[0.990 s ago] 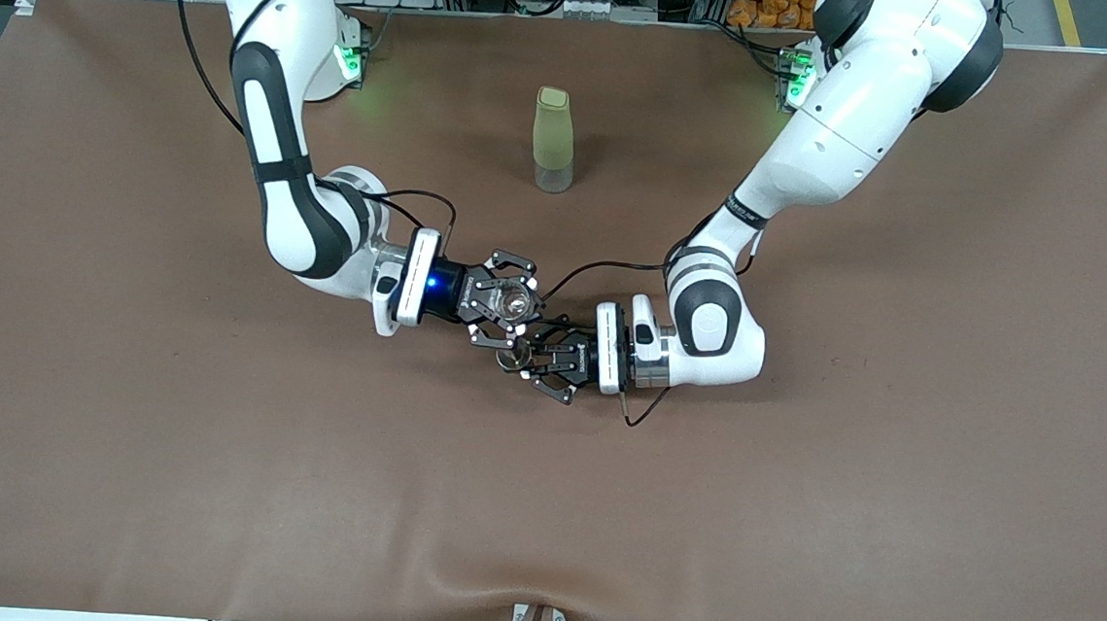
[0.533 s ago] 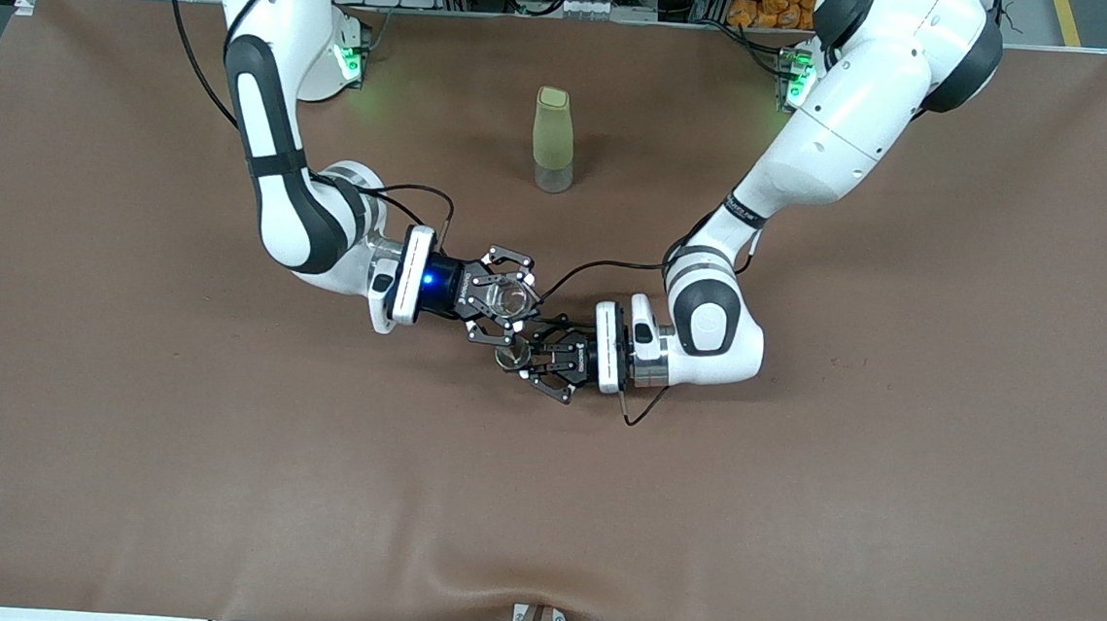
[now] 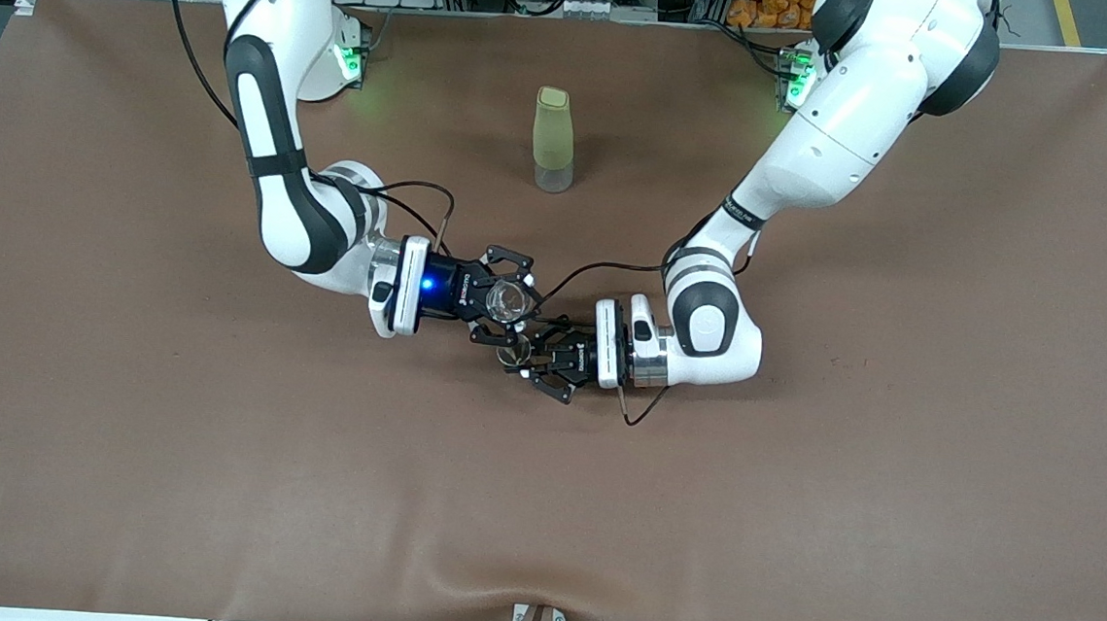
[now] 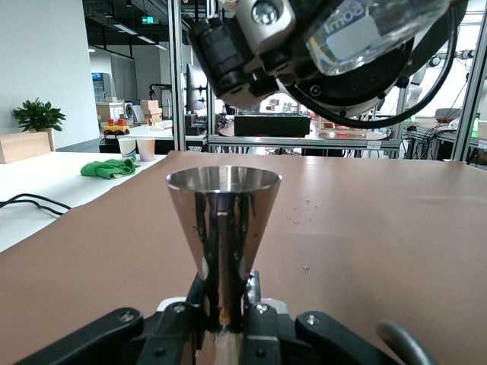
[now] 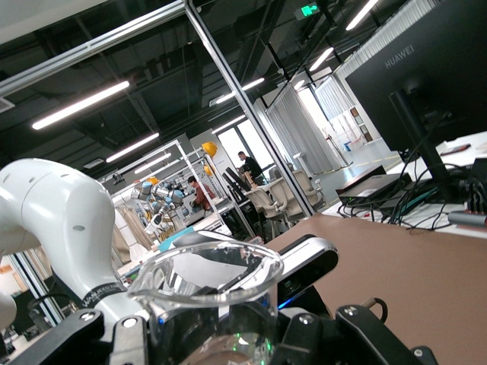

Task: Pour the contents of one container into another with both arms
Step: 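Tilt the beaker with the right gripper, pouring into the jigger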

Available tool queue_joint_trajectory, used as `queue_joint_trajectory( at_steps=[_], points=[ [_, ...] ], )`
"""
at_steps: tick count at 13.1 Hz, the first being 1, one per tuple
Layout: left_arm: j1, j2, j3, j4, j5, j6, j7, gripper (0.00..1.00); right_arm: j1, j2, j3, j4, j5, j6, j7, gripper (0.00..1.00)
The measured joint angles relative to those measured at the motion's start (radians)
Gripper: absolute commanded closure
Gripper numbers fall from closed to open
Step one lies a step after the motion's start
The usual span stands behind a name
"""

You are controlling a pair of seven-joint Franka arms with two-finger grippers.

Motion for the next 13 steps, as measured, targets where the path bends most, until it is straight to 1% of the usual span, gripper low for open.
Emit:
queue_joint_trajectory(
  at_steps=[6,13],
  points=[
    [0.0,0.001,0.0,0.0,0.0,0.0,0.056,1.0,0.0,0.0,0.003,-0.004,0.0,-0.004,0.169,1.0],
    [0.0,0.006,0.0,-0.012,-0.017,0.0,0.09,1.0,0.0,0.0,0.005,-0.027,-0.012,-0.065,0.385,1.0]
  ],
)
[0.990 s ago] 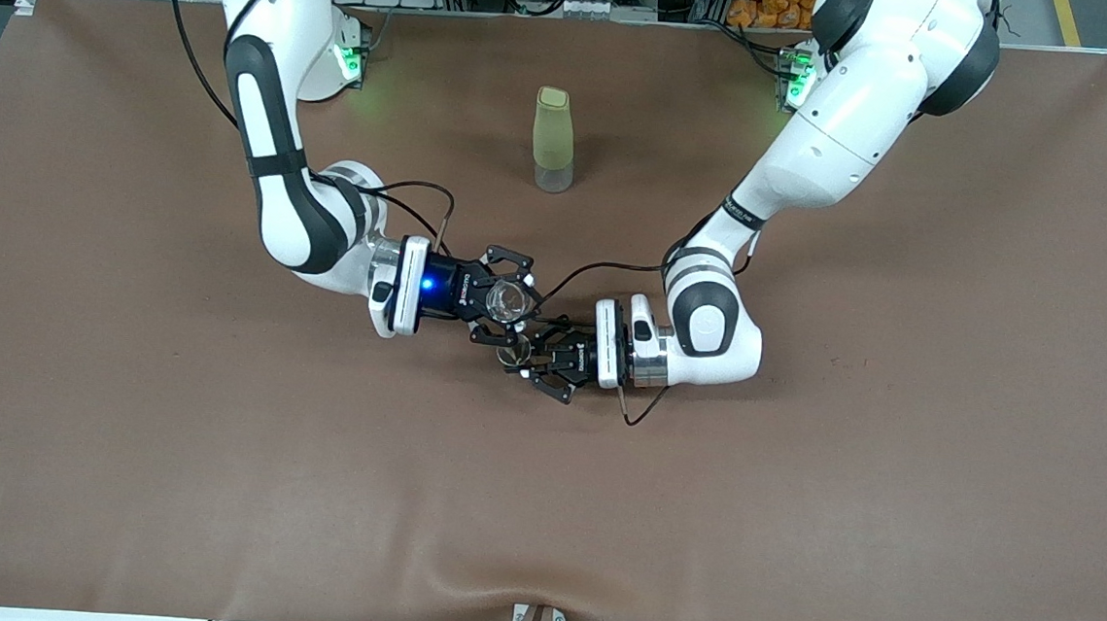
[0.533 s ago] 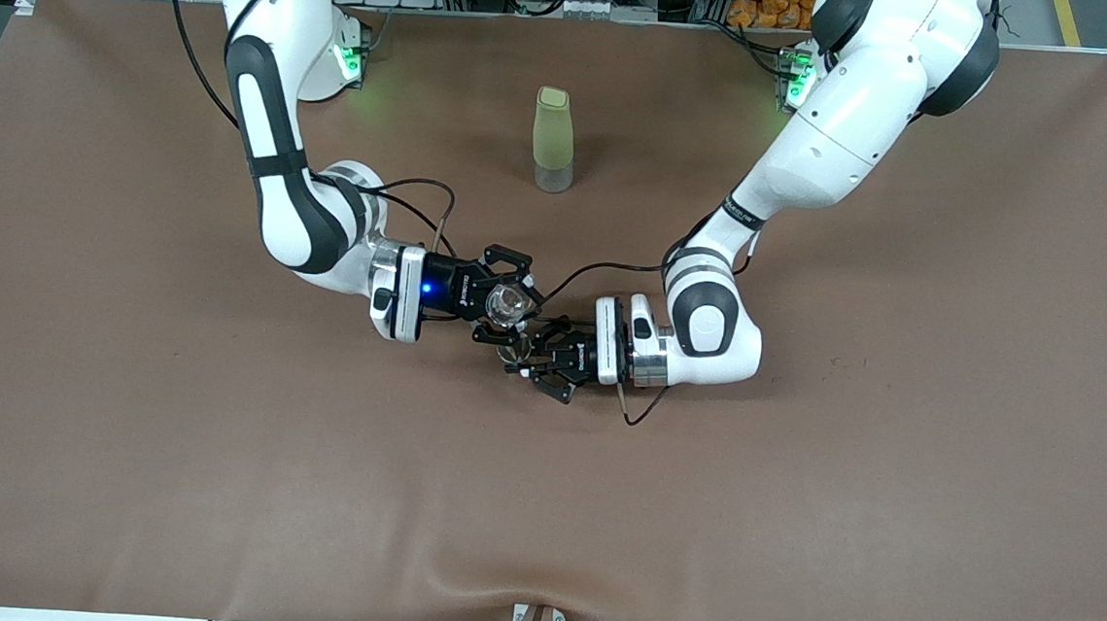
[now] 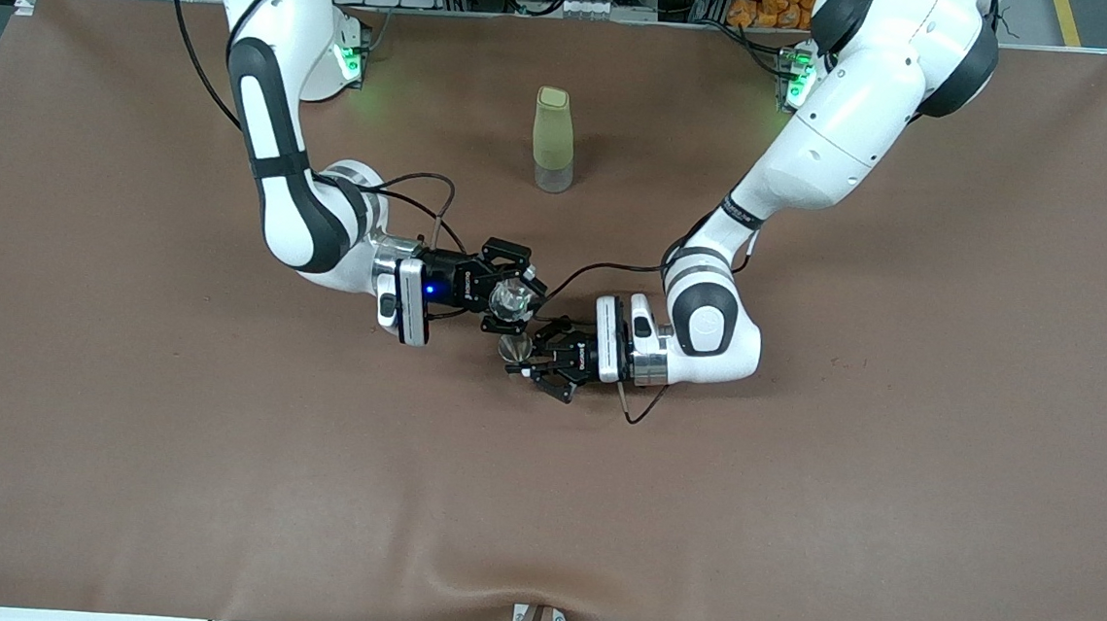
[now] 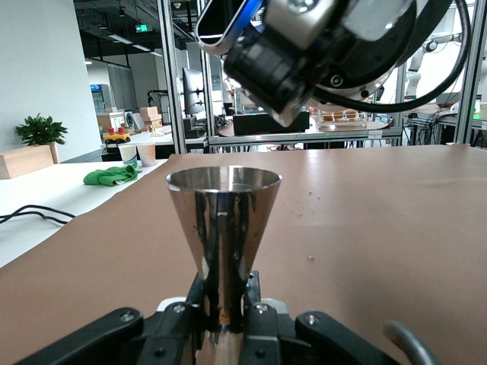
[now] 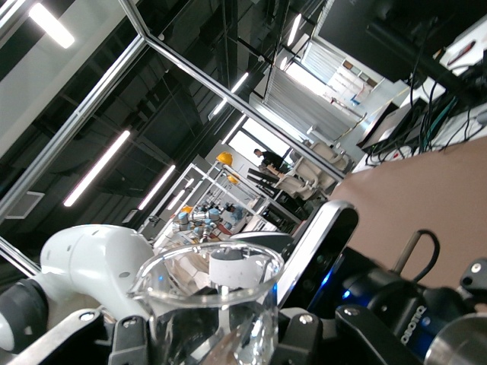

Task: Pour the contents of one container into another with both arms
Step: 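Tilt the beaker with the right gripper, pouring into the jigger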

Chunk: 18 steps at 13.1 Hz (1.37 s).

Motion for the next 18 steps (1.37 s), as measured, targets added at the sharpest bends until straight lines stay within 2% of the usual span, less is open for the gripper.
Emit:
queue_joint_trajectory(
  at_steps=[10,18],
  points=[
    [0.001,0.0,-0.001,-0.016,-0.001,-0.002,0.001,1.0,-0.01,-0.018,-0.002,-0.008,-0.081,-0.015,0.261,1.0],
    [0.001,0.0,-0.001,-0.044,-0.002,-0.044,-0.013,1.0,-0.012,-0.022,-0.002,-0.008,-0.087,-0.015,0.304,1.0]
  ],
)
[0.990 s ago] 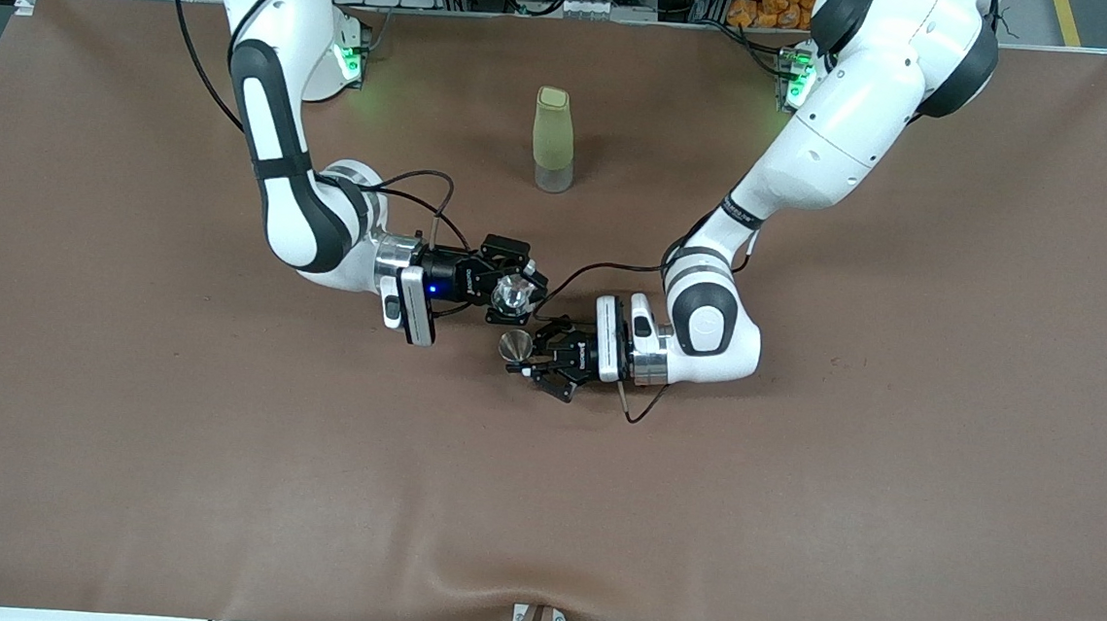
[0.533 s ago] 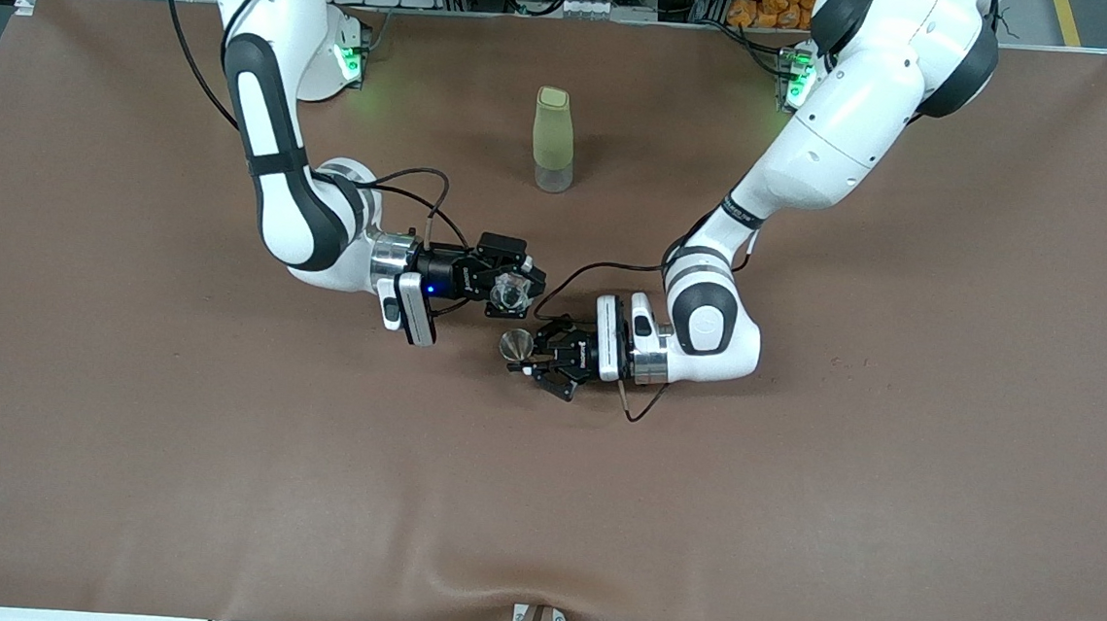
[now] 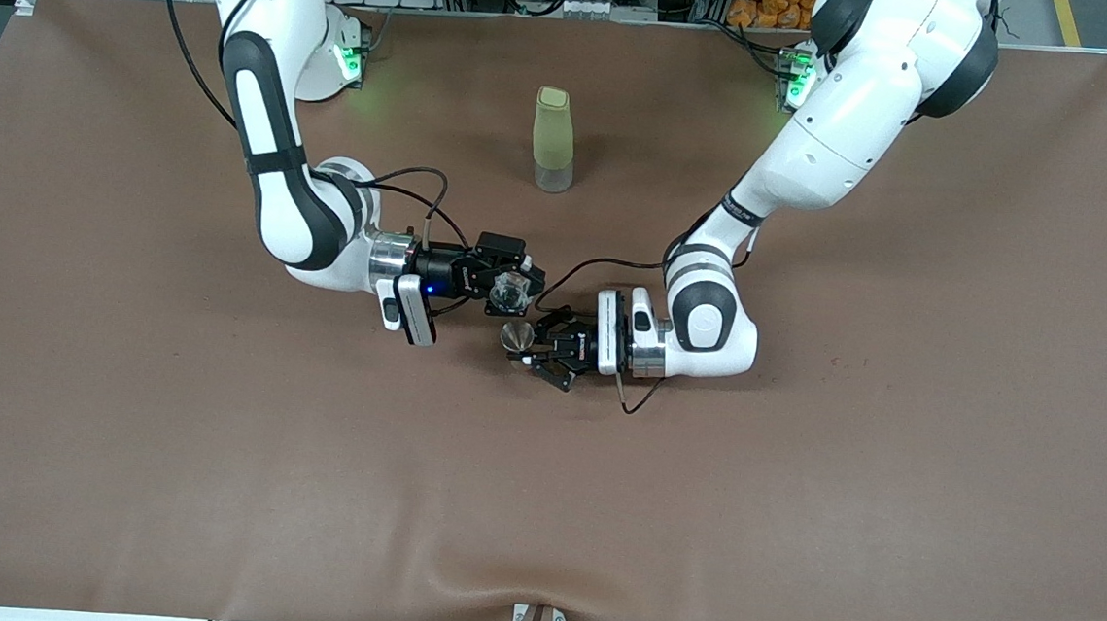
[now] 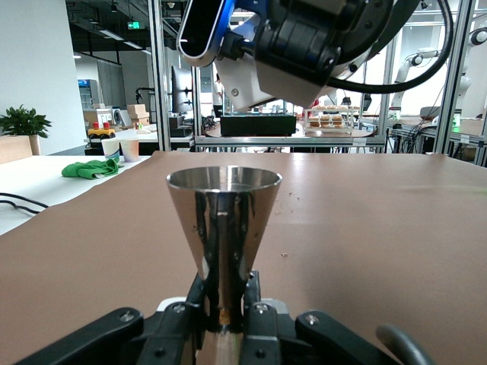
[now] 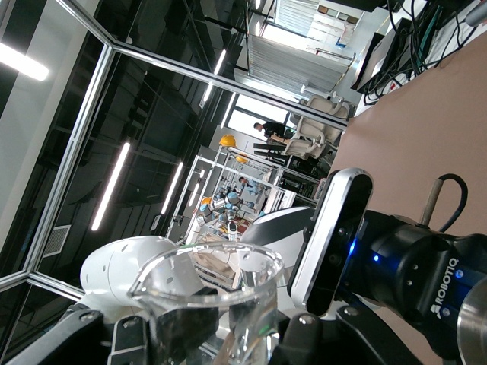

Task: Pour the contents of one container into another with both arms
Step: 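Tilt the beaker with the right gripper, pouring into the jigger, then tilt the beaker upright with the right gripper and separate both grippers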

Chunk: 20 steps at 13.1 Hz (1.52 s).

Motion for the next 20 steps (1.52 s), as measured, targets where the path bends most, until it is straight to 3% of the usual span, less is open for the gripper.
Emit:
queue_joint_trajectory(
  at_steps=[20],
  points=[
    [0.01,-0.003,-0.004,0.003,-0.001,-0.007,-0.013,1.0,0.0,-0.003,0.001,0.012,-0.005,-0.005,0.315,1.0]
  ],
)
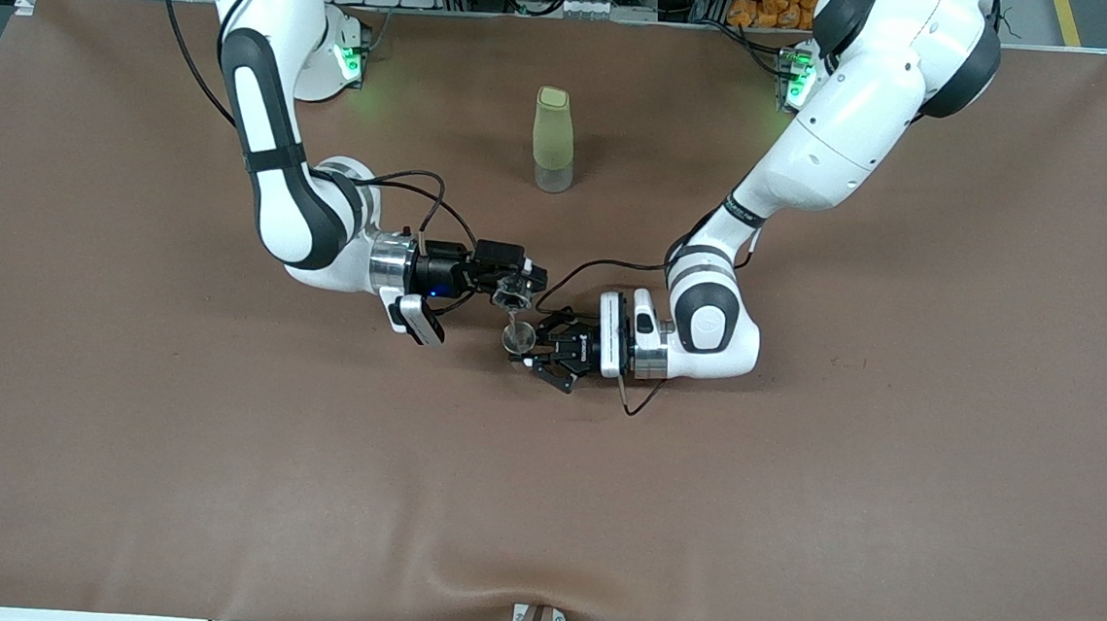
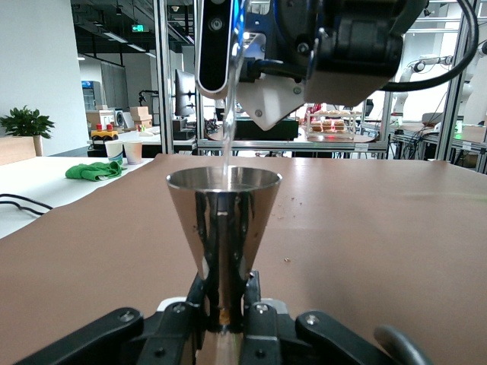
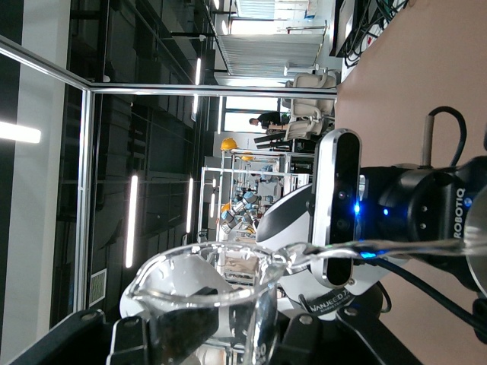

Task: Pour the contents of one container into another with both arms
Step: 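Tilt the beaker upright with the right gripper and separate both grippers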

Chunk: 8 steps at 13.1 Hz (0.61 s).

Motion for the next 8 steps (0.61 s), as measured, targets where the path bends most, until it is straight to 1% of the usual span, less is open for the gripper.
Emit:
queue_joint_trajectory(
  at_steps=[8],
  points=[
    [0.001,-0.005,0.0,0.007,0.0,0.0,-0.026,1.0,0.0,0.0,0.002,0.015,-0.005,-0.004,0.102,1.0]
  ],
)
